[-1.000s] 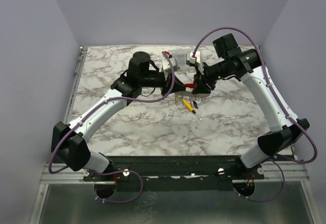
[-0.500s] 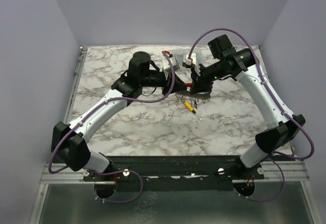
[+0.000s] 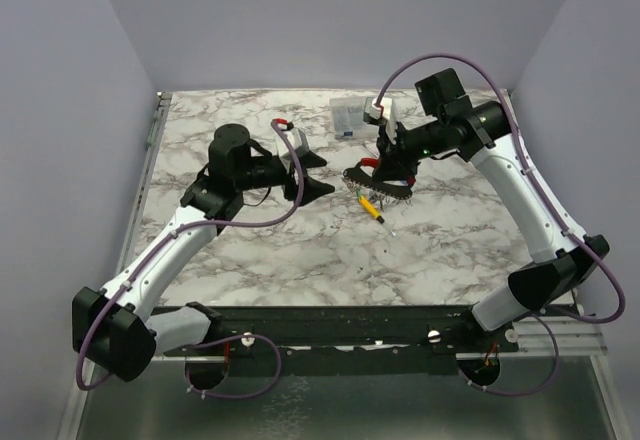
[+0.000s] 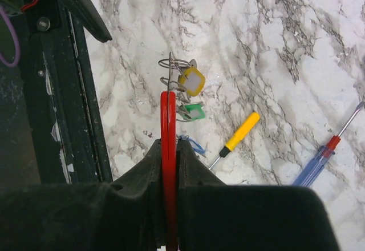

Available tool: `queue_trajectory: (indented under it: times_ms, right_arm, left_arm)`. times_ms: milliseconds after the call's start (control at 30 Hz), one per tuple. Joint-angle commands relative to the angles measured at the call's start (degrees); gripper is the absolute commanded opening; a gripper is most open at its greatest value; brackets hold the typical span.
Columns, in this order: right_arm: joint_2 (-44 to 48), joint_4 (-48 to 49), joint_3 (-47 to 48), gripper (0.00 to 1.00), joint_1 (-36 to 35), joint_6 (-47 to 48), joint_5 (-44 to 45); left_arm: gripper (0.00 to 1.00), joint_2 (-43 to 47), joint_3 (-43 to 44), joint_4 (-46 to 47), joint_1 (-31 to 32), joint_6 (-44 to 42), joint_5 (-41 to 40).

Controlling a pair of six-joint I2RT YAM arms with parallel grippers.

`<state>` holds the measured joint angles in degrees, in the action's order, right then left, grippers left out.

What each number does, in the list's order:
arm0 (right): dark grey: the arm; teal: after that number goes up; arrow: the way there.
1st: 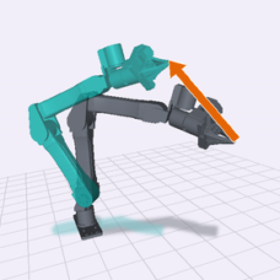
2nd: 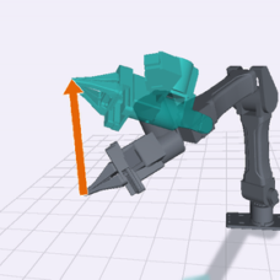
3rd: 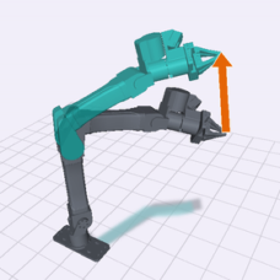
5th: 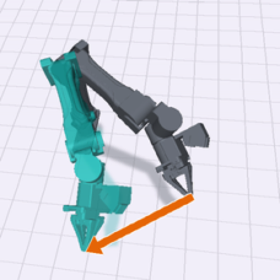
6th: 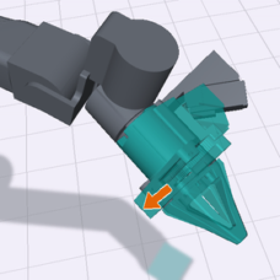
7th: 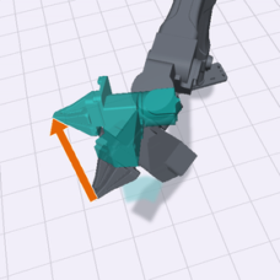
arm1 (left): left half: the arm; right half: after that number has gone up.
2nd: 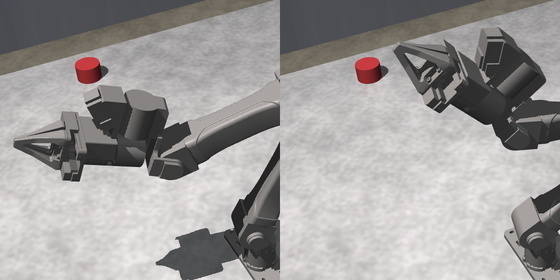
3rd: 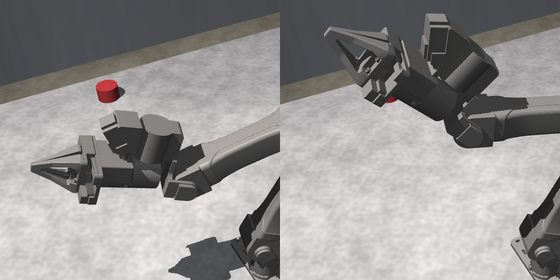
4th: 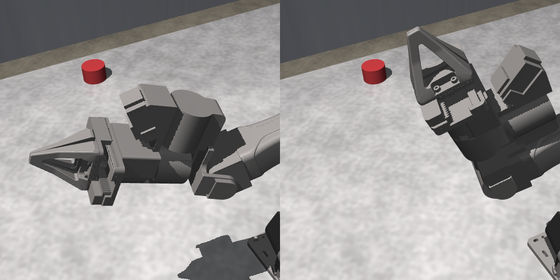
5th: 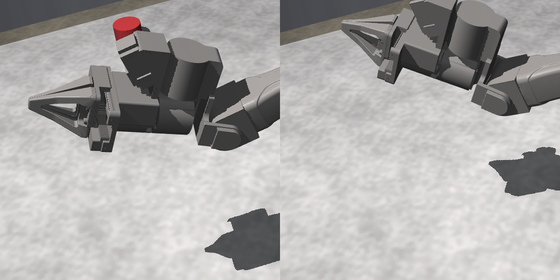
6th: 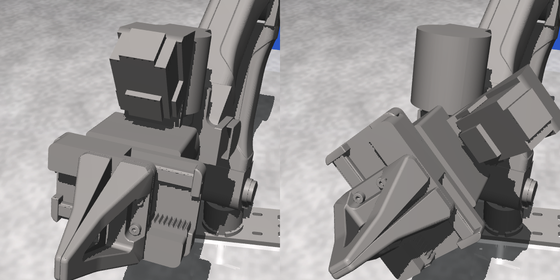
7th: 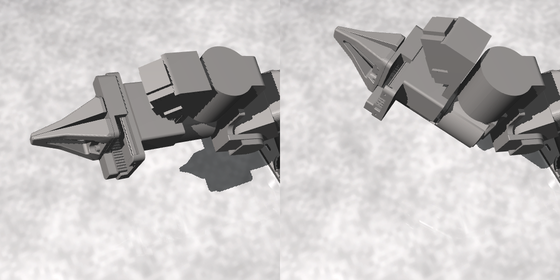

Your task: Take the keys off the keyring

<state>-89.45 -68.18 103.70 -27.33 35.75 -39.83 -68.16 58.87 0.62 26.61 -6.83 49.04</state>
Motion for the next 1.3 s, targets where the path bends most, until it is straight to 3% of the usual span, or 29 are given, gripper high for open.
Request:
queue_trajectory:
  times_ms: [0,500,600,1100,1200,1267]
  right_arm:
    - [3.13,2.59,-2.07,0.01,-0.35,-2.81,-2.25]
    - [4.49,1.47,-3.05,0.01,-0.35,-1.06,-5.65]
    - [4.88,1.35,-3.0,0.01,-0.35,-0.83,-5.98]
    - [5.7,1.22,-3.9,0.0,-0.35,-0.51,-5.87]
    - [5.62,1.94,-3.83,0.01,-0.33,-1.26,-5.87]
    - [5.6,2.28,-3.79,0.0,-0.35,-1.44,-5.95]
  left_arm:
    - [0.66,2.31,-3.96,1.1,0.09,-6.94,1.49]
    - [0.69,-3.99,-4.89,8.05,5.25,-7.69,0.89]
    - [0.64,-5.49,-4.99,9.0,5.46,-7.25,0.82]
    - [0.22,-4.71,-4.74,9.81,5.47,-5.16,2.48]
    - [0.21,-3.96,-5.44,9.7,5.47,-5.27,2.37]
    - [0.31,-3.86,-5.88,9.53,5.47,-5.43,1.95]
